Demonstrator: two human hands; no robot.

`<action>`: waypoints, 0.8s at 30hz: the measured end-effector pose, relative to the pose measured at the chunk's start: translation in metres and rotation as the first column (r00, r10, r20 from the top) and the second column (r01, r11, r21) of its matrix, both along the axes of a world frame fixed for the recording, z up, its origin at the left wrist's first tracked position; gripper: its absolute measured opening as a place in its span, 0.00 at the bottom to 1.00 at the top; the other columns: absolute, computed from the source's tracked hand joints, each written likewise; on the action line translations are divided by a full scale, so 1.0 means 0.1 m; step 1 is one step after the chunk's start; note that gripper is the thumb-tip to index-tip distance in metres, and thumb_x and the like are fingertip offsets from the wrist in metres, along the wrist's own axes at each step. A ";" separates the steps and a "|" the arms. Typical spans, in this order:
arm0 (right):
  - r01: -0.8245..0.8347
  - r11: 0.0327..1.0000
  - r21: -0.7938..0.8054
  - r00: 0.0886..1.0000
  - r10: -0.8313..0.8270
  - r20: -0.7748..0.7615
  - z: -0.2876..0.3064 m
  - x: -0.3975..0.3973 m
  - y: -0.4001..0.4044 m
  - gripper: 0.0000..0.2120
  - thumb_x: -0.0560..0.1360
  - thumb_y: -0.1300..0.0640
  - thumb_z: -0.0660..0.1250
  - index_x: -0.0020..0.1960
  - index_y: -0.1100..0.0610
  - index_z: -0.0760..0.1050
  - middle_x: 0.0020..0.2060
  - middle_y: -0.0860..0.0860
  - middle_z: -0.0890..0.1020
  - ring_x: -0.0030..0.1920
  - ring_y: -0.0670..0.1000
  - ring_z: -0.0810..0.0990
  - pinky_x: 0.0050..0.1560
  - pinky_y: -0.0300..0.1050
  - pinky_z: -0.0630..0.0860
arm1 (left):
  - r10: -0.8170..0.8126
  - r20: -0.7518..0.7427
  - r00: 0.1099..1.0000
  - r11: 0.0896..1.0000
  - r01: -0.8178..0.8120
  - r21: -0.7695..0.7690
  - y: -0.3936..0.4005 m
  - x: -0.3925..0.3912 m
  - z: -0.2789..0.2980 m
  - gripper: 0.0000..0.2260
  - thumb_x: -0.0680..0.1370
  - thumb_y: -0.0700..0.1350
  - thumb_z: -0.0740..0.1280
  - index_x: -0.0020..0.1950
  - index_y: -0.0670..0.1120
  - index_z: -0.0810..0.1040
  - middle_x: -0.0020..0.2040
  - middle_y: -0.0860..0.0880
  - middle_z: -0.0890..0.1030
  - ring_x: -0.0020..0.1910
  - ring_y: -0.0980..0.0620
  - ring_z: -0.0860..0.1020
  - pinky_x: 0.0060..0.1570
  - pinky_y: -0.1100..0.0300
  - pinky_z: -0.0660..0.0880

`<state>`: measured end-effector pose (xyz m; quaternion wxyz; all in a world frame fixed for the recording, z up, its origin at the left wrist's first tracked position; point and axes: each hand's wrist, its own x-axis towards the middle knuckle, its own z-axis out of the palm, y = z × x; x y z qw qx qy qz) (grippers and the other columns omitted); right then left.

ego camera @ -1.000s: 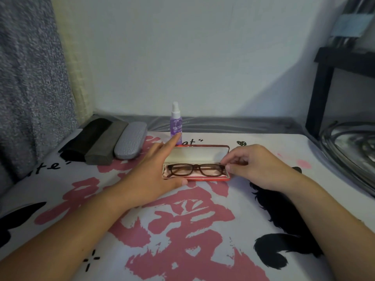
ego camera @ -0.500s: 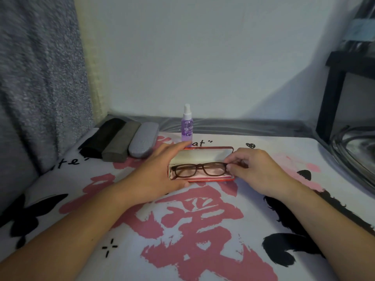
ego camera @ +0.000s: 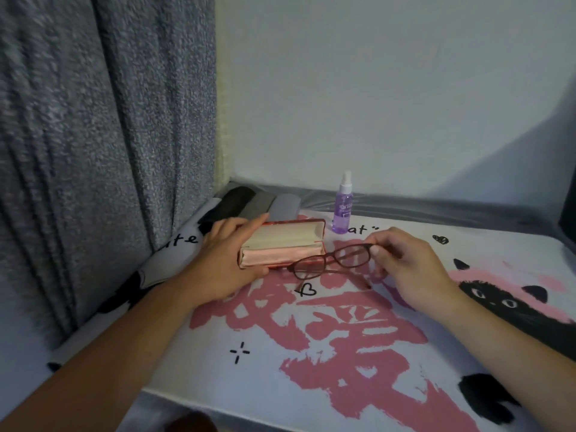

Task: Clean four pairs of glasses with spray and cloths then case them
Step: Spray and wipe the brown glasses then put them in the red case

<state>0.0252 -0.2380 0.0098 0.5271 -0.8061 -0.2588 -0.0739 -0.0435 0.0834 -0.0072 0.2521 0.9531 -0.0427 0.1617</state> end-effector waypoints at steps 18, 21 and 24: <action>0.159 0.838 0.523 0.952 0.010 -0.304 0.20 0.14 -0.45 0.09 0.83 0.66 0.60 0.52 0.60 0.79 0.33 0.52 0.74 0.33 0.48 0.74 0.40 0.44 0.76 | -0.055 -0.065 0.996 0.561 -0.023 -0.827 -1.40 0.19 0.43 0.09 0.81 0.39 0.65 0.50 0.48 0.85 0.47 0.46 0.86 0.38 0.49 0.80 0.41 0.54 0.77; 0.167 0.797 0.580 0.958 0.009 -0.287 0.25 0.21 -0.59 0.09 0.83 0.66 0.61 0.53 0.60 0.79 0.35 0.53 0.73 0.33 0.48 0.73 0.42 0.45 0.76 | -0.053 0.001 0.999 0.454 0.025 -0.891 -1.73 0.41 0.42 0.10 0.83 0.42 0.63 0.52 0.45 0.84 0.48 0.46 0.87 0.38 0.50 0.79 0.38 0.57 0.73; 0.173 0.805 0.567 0.963 -0.016 -0.271 0.27 0.26 -0.69 0.12 0.83 0.65 0.60 0.49 0.55 0.81 0.34 0.51 0.75 0.34 0.49 0.74 0.45 0.47 0.77 | -0.065 0.076 0.995 0.383 0.095 -0.919 -1.90 0.52 0.39 0.12 0.84 0.44 0.61 0.53 0.45 0.85 0.50 0.45 0.87 0.47 0.48 0.83 0.47 0.57 0.76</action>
